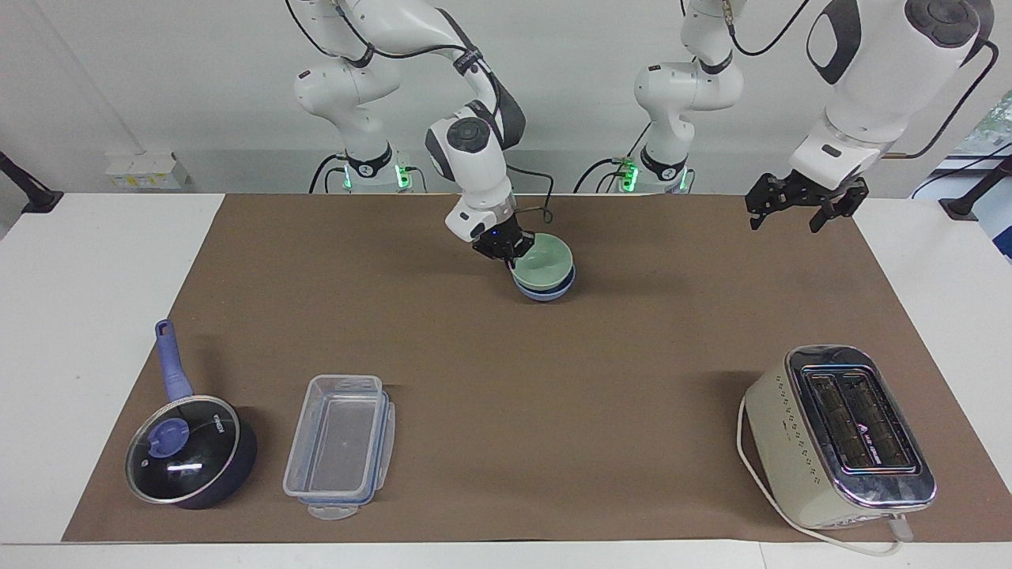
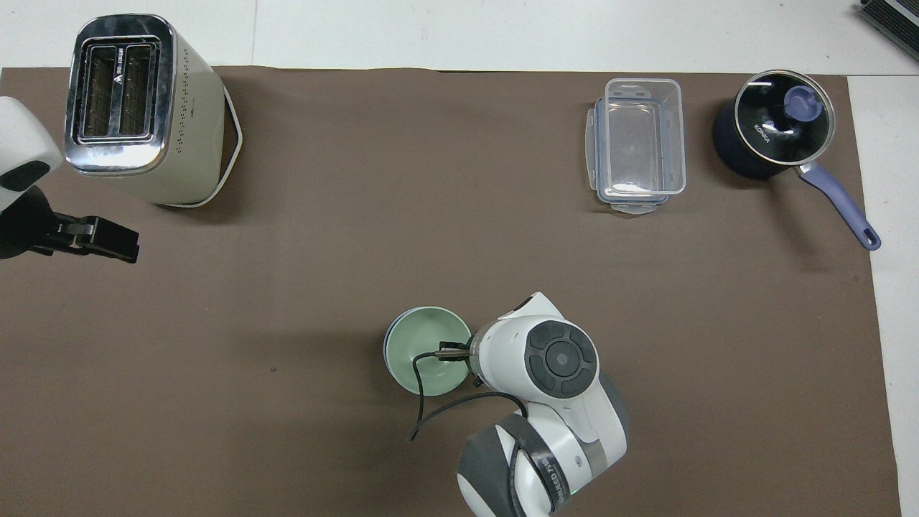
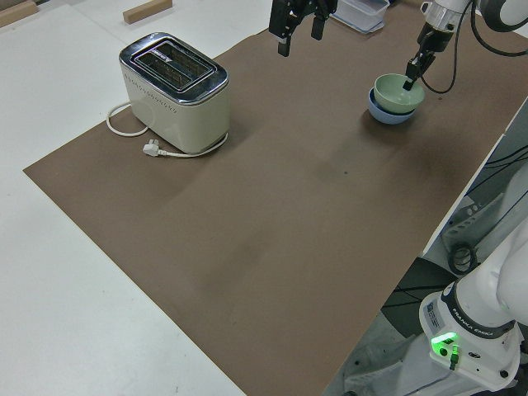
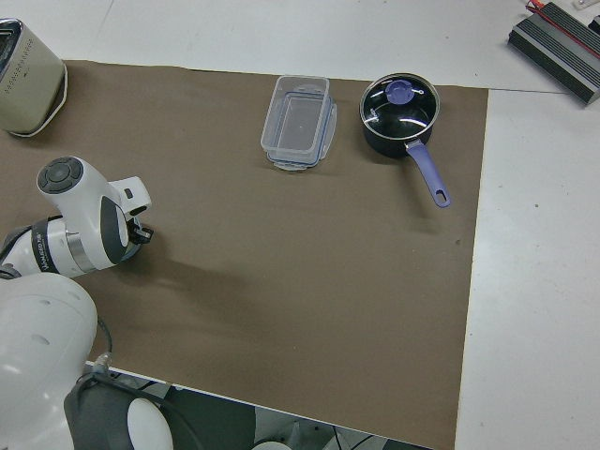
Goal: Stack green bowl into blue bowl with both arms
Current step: 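Lower the green bowl into the blue bowl with the right gripper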
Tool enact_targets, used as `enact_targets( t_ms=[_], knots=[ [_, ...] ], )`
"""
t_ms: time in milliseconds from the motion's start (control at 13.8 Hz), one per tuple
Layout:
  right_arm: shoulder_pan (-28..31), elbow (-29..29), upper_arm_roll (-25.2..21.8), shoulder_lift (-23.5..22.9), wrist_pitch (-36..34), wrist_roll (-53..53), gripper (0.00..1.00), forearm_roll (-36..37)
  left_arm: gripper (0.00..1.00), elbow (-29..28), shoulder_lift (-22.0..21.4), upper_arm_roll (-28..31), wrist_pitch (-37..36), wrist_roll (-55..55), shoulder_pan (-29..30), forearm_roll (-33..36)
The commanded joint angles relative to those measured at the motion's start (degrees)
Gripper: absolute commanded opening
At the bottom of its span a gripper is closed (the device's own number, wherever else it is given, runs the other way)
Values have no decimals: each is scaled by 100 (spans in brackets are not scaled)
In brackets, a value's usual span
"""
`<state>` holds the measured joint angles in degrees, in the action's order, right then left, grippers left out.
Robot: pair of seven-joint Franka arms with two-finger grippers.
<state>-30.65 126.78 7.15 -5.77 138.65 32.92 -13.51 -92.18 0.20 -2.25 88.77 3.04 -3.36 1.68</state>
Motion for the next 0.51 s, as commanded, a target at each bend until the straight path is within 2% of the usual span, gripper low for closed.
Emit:
enact_targets(
  t_ms=[0,145,434],
  knots=[
    [-29,-66,6,-91,180,223,0,138,100,51,-20,-30,-79,-23,3,70],
    [-29,-66,6,-100,189,223,0,129,100,51,-20,-30,-79,-32,-51,70],
    [-38,-75,23,-127,189,215,12,121,100,42,-20,-30,-79,-23,37,70]
  ],
)
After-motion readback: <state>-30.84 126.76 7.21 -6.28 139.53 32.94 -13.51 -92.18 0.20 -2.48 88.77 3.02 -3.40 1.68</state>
